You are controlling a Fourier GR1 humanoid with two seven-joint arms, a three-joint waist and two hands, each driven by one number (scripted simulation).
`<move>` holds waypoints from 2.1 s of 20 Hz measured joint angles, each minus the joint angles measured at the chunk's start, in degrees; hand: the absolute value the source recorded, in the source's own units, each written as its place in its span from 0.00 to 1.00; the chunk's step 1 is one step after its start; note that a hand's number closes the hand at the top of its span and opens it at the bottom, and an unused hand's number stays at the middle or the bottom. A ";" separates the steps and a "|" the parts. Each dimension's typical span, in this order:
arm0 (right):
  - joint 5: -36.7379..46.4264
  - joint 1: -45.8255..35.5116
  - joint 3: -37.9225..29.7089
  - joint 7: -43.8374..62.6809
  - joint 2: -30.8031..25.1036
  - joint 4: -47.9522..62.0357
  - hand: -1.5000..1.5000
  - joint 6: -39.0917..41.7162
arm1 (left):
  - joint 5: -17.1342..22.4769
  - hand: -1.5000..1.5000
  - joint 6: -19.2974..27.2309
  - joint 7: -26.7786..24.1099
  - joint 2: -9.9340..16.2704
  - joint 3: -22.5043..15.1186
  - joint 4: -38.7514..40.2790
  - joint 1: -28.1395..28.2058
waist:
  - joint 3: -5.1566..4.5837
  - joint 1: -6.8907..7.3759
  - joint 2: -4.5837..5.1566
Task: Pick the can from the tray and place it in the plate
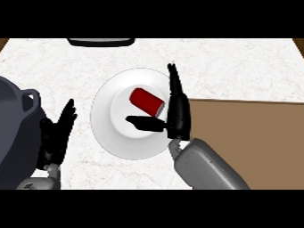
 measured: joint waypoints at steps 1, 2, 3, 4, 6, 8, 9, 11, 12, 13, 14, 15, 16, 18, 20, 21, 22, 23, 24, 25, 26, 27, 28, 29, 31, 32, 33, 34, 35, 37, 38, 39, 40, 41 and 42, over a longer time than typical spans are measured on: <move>-1.37 0.61 -0.36 -2.71 0.01 0.92 0.00 0.02 | 0.03 0.50 -0.18 -0.08 -0.04 0.00 -0.50 0.40 | 0.00 0.06 -0.01; -3.22 -0.18 0.08 -4.59 0.01 2.88 0.00 -0.84 | 0.30 0.50 -0.79 0.40 0.44 0.17 -1.51 0.79 | 0.00 0.26 0.03; -3.38 -0.47 -0.16 -5.08 0.03 3.53 0.00 -0.79 | 0.18 0.50 -0.82 1.33 0.50 0.28 -2.20 0.65 | 0.00 0.22 0.02; -4.43 -1.37 0.44 -5.73 0.02 5.06 0.00 -1.46 | 0.26 0.50 -1.14 1.36 0.65 0.46 -2.45 1.06 | 0.00 0.27 0.02; -5.35 -2.61 2.57 -4.63 -0.02 6.58 0.00 -3.38 | 0.00 0.50 -1.29 1.71 0.46 0.30 -3.20 1.58 | 0.00 0.32 0.00; -4.63 -2.38 2.58 -4.05 -0.03 7.22 0.00 -3.59 | -0.39 0.50 -1.00 1.66 -0.27 0.19 -1.99 0.60 | -0.01 0.16 -0.01; -3.86 -2.38 2.44 -3.17 -0.03 7.43 0.00 -3.59 | -0.75 0.50 -0.61 1.85 -0.79 -0.11 -2.15 0.59 | -0.02 0.09 -0.03; -3.57 -2.56 2.26 -2.99 -0.03 8.90 0.00 -3.85 | -1.39 0.50 -0.04 2.31 -1.39 -0.34 -2.03 -0.07 | -0.02 0.05 -0.03; -3.65 -2.55 2.40 -3.03 -0.05 9.54 0.00 -4.09 | -1.31 0.50 -0.34 2.25 -1.22 0.02 -1.45 -0.61 | -0.02 0.04 -0.03; -4.13 -2.36 2.70 -3.59 -0.06 10.27 0.00 -4.45 | -1.46 0.50 -0.32 1.54 -1.49 0.00 -0.77 -0.54 | -0.01 0.07 -0.02; -4.23 -2.68 1.93 -4.03 -0.03 11.17 0.00 -4.35 | -1.49 0.50 -0.49 2.15 -1.33 0.07 -1.42 -0.40 | -0.02 0.08 -0.01; -4.41 -2.39 2.62 -3.87 -0.06 11.22 0.00 -4.84 | -1.25 0.50 -0.74 2.28 -1.05 0.57 -1.58 -0.64 | -0.02 0.08 -0.02; -4.55 -2.73 2.49 -3.87 -0.06 11.96 0.00 -4.94 | -1.06 0.50 -0.87 0.98 -1.25 0.85 -0.63 -0.31 | -0.01 0.09 -0.01; -4.43 -2.97 3.16 -3.08 -0.10 12.61 0.00 -5.55 | -0.62 0.50 -1.87 0.93 -0.54 1.42 -1.43 0.48 | -0.02 0.12 -0.02; -3.02 -2.58 3.54 -1.65 -0.23 12.62 0.00 -6.36 | -1.66 0.50 -1.04 0.98 -1.33 0.66 -1.71 0.95 | -0.02 0.03 -0.06; -1.95 -1.75 3.00 -1.16 -0.42 11.87 0.00 -6.12 | -1.67 0.50 -1.02 0.30 -1.44 0.96 -0.81 0.59 | -0.02 -0.10 -0.08; -0.77 -0.90 2.58 -0.60 -0.47 11.46 0.00 -5.90 | -1.39 0.50 -1.30 0.46 -1.31 1.30 -0.80 0.51 | -0.03 -0.18 -0.10; 0.06 -0.49 1.87 -0.32 -0.37 11.29 0.00 -5.66 | -1.84 0.50 -0.97 1.23 -1.51 0.90 -2.11 1.02 | -0.03 -0.19 -0.10; 1.06 0.72 1.41 -0.27 -0.28 10.56 0.00 -5.34 | -1.73 0.50 -1.20 1.43 -1.47 1.11 -2.02 0.82 | -0.03 -0.24 -0.11; 2.30 1.61 1.20 0.43 -0.22 9.90 0.00 -5.08 | -1.43 0.50 -1.81 1.06 -1.00 1.52 -2.15 1.37 | -0.03 -0.28 -0.12; 3.24 2.57 0.55 0.82 -0.45 8.94 0.00 -4.41 | -1.37 0.50 -1.85 1.14 -1.05 1.67 -2.59 1.60 | -0.03 -0.30 -0.13; 3.75 3.83 0.28 1.02 -1.20 7.47 0.00 -3.62 | -1.45 0.50 -1.71 1.90 -1.14 1.82 -2.23 0.60 | -0.03 -0.38 -0.13; 4.85 5.02 0.04 1.93 -2.02 5.45 0.00 -3.07 | -1.45 0.50 -1.80 2.52 -1.04 1.91 -2.78 0.57 | -0.03 -0.43 -0.14; 5.44 6.17 -0.64 1.48 -2.17 4.88 0.00 -3.00 | -1.35 0.50 -2.04 2.14 -0.96 2.23 -2.05 0.27 | -0.03 -0.45 -0.15; 5.98 7.51 -2.30 -0.30 -2.12 5.34 0.00 -2.63 | -2.10 0.50 -1.47 1.24 -1.67 1.69 -2.12 0.97 | -0.02 -0.39 -0.12; 7.34 8.13 -2.92 0.11 -1.71 4.84 0.00 -2.30 | -2.22 0.50 -1.42 1.41 -1.90 1.71 -1.75 0.59 | -0.02 -0.40 -0.11; 7.75 9.25 -3.59 -0.05 -1.99 3.97 0.00 -1.82 | -1.96 0.50 -1.69 1.97 -1.72 2.02 -2.02 0.32 | -0.03 -0.40 -0.11; 8.56 9.85 -4.28 -0.21 -1.73 3.65 0.00 -1.72 | -1.49 0.50 -2.41 1.85 -1.31 2.41 -2.34 0.82 | -0.02 -0.39 -0.11; 9.24 11.46 -4.37 -0.24 -1.94 2.12 0.00 -1.64 | -1.89 0.50 -2.14 1.77 -1.54 2.31 -1.80 0.28 | -0.03 -0.44 -0.12; 10.14 13.88 -5.40 -0.99 -2.50 -0.03 0.00 -0.99 | -1.91 0.50 -2.28 1.68 -1.79 2.22 -2.23 0.75 | -0.03 -0.44 -0.12; 10.44 14.79 -6.19 -1.60 -2.34 -0.62 0.00 -0.68 | -2.09 0.50 -2.24 1.87 -2.03 1.97 -2.76 1.21 | -0.02 -0.43 -0.12; 10.43 15.56 -7.12 -2.35 -2.51 -1.30 0.00 -0.05 | -2.00 0.50 -2.41 2.43 -1.99 2.06 -3.35 1.22 | -0.02 -0.41 -0.11; 10.27 16.12 -8.11 -3.10 -2.67 -1.61 0.00 0.41 | -1.63 0.50 -2.77 1.91 -1.74 2.65 -2.73 1.15 | -0.02 -0.41 -0.11; 10.50 16.69 -8.79 -3.54 -2.79 -2.16 0.00 0.42 | -2.36 0.50 -2.15 2.53 -2.19 2.00 -3.87 1.63 | -0.02 -0.40 -0.11; 10.23 17.22 -9.80 -4.21 -3.03 -2.47 0.00 0.64 | -2.18 0.50 -2.33 2.05 -2.06 2.39 -3.33 1.66 | -0.02 -0.40 -0.11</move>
